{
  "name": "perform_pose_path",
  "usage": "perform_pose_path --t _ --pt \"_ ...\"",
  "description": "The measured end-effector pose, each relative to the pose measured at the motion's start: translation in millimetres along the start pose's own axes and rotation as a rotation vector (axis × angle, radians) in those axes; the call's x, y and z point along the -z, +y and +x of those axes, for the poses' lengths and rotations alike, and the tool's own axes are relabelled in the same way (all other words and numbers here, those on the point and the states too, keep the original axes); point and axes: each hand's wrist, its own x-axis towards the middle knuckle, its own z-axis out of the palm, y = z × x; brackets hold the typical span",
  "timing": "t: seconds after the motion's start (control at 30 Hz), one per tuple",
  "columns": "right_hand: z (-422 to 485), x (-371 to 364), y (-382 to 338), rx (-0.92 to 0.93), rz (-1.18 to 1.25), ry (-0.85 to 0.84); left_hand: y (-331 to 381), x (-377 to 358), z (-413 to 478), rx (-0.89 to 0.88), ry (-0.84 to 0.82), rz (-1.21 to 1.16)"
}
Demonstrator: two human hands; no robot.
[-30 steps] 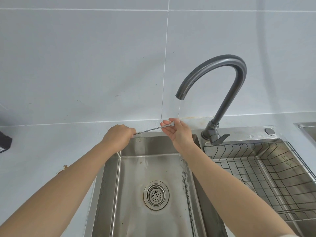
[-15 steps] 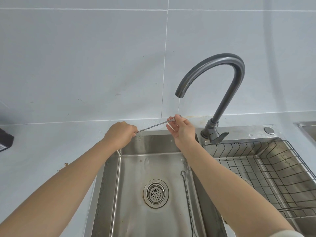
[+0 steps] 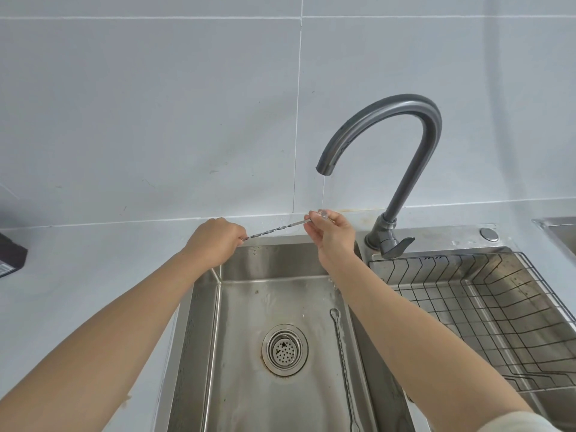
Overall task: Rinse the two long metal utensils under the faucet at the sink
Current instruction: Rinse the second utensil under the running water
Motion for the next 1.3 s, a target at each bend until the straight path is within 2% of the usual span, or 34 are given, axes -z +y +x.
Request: perform_pose_path --t 0.17,0.37,0.67,0.97,1.13,1.3 --pt "2.1 -1.6 0.8 -0.058 -0.081 0.066 -0.8 2.9 -0.6 0.003 0.011 0.049" --pt "5.9 -2.1 -3.6 -0.220 0.032 0.011 2.4 5.3 0.2 0.006 0.095 0.129" --pt "15.3 4.1 -1.8 -0.170 -0.051 -0.080 7.6 8.1 4.2 -0.002 0.141 0.129" --pt "16.7 6.1 -4.1 -0.238 0.138 -0.023 18.1 9.0 3.9 0.016 0.147 0.157" --pt "16.3 8.4 -7.9 -0.290 0.209 -0.160 19.7 10.9 3.3 0.020 0.151 0.178" --pt "16.2 9.5 -8.0 -0.214 0.171 -0.180 20.3 9.4 3.5 -0.012 0.153 0.173"
